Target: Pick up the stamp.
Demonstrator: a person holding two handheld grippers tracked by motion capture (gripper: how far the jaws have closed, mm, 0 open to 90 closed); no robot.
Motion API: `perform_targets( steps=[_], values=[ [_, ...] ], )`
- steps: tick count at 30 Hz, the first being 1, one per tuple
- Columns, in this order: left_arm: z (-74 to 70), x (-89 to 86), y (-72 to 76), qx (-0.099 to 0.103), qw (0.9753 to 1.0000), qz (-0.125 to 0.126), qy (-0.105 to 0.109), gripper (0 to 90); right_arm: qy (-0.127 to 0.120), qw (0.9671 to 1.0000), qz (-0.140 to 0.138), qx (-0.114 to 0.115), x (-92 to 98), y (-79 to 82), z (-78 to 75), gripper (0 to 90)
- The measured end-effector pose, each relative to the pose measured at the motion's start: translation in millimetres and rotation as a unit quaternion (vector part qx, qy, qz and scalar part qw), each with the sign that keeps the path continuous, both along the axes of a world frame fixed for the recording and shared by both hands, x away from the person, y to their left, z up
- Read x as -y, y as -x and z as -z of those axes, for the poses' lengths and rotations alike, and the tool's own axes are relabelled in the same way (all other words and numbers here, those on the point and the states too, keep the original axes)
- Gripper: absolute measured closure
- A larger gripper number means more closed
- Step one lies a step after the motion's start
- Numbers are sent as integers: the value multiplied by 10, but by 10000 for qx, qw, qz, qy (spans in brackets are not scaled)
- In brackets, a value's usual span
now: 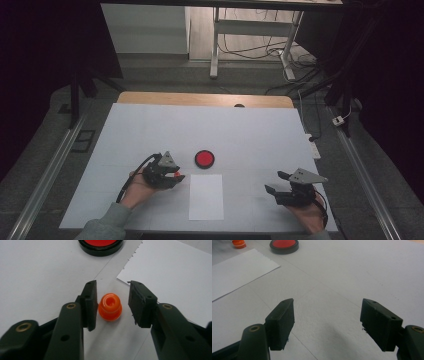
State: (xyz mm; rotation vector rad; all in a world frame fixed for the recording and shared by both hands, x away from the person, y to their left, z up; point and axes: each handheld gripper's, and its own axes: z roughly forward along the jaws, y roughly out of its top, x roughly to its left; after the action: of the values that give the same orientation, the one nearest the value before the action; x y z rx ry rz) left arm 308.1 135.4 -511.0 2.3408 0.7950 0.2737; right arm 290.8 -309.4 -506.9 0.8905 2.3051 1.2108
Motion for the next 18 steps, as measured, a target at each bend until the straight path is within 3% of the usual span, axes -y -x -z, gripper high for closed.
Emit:
perform_targets(
  steps=[10,18],
  values=[
    [18,-13,-15,-37,10000,10,-22,698,10,10000,13,6,2,-1,2,271],
    [21,-21,-18,-36,10000,4,-28,719,15,10000,7,13,1,0,0,271]
  ],
)
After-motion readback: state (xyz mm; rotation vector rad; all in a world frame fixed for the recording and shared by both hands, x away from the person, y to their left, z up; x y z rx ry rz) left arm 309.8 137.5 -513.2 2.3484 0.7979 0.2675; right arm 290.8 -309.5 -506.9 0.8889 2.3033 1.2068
